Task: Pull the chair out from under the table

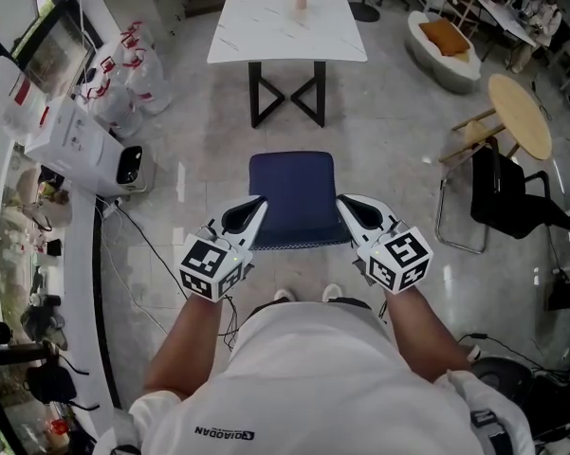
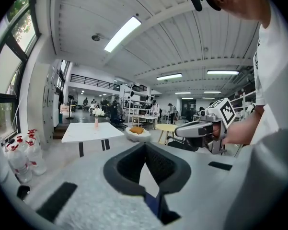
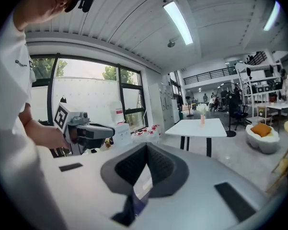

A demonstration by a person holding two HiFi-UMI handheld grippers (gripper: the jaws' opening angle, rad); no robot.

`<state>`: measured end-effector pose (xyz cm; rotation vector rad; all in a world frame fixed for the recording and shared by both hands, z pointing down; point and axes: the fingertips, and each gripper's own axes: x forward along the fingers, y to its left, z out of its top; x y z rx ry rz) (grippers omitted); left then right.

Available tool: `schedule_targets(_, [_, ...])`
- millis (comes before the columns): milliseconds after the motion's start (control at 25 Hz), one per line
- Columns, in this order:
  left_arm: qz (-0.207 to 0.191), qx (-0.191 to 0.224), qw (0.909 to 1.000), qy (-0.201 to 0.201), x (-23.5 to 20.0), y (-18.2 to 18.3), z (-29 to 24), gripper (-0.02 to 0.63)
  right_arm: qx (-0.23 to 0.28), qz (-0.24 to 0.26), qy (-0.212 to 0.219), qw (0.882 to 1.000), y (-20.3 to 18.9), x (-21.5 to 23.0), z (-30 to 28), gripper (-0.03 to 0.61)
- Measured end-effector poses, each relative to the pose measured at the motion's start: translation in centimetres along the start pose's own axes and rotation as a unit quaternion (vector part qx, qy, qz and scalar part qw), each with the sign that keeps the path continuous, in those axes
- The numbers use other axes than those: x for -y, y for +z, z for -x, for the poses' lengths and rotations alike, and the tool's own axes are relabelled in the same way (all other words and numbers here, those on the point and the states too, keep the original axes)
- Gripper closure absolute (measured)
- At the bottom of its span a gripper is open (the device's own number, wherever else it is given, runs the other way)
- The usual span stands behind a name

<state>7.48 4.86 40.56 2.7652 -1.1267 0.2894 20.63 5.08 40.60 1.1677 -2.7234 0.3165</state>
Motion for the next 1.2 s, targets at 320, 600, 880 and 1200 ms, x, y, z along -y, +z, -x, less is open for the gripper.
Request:
schedule_targets(320, [-0.009,-0.003,1.0000,0.003,-0.3,0.2,-0.3,0.605,-0.006,-0.003,-0.003,1.000,-0.2,0.5,-0.4,0.575])
schedule_targets(600, [-0.007,-0.004,1.0000,0.004,-0.4,0.2,-0.7,0.606,-0.009,-0.005,-0.001,1.000,-0.5,0.8,-0.6,0.575])
schedule_targets(880, [-0.007,-0.004,1.0000,0.004,-0.5,0.1,-0.9,0.606,-0.011,-0.005,-0.002,1.000,-0.8,1.1,-0.7,0.575])
schedule_targets(1200, [-0.007,-0.004,1.0000,0.004,-0.6,0.5,-0.6,0.606,-0.013,-0.004,-0.002,1.000,-0.4,0.9,-0.9,0.575])
